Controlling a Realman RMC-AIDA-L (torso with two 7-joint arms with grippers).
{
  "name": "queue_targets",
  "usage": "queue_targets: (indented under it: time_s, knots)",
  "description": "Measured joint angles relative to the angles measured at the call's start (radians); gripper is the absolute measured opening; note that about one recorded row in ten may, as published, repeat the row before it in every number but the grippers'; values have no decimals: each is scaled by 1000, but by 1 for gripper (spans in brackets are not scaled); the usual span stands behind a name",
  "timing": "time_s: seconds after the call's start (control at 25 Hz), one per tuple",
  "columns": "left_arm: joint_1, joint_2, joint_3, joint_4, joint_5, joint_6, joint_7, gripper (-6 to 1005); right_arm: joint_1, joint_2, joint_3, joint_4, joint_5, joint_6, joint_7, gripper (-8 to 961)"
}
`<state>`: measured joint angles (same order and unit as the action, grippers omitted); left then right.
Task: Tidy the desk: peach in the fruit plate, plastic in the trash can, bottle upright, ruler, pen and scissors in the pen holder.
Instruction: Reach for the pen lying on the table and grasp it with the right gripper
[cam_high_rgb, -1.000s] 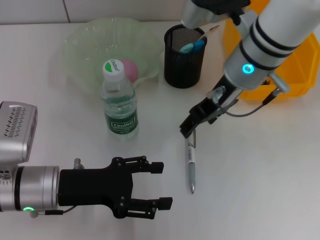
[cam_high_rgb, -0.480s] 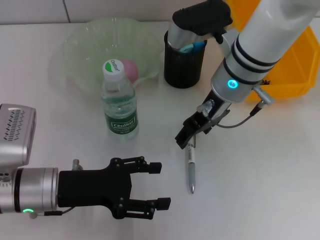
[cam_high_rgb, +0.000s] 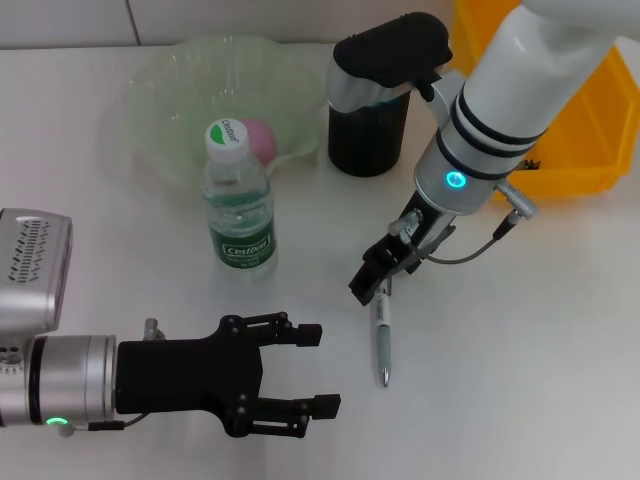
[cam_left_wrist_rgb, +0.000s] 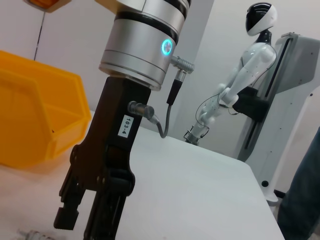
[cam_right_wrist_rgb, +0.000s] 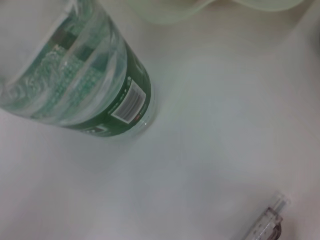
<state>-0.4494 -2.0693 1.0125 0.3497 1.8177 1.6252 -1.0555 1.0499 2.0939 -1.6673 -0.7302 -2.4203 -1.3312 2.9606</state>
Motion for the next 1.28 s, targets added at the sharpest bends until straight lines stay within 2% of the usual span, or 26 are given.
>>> queue_targets:
  time_s: [0.48, 1.28]
  knots:
    - [0, 0, 0, -11, 0, -15, 5, 829, 23, 0, -44, 33, 29, 24, 0, 761]
    - [0, -2, 0, -12, 0, -15, 5, 829, 83, 0, -56, 96, 33, 18, 0, 742]
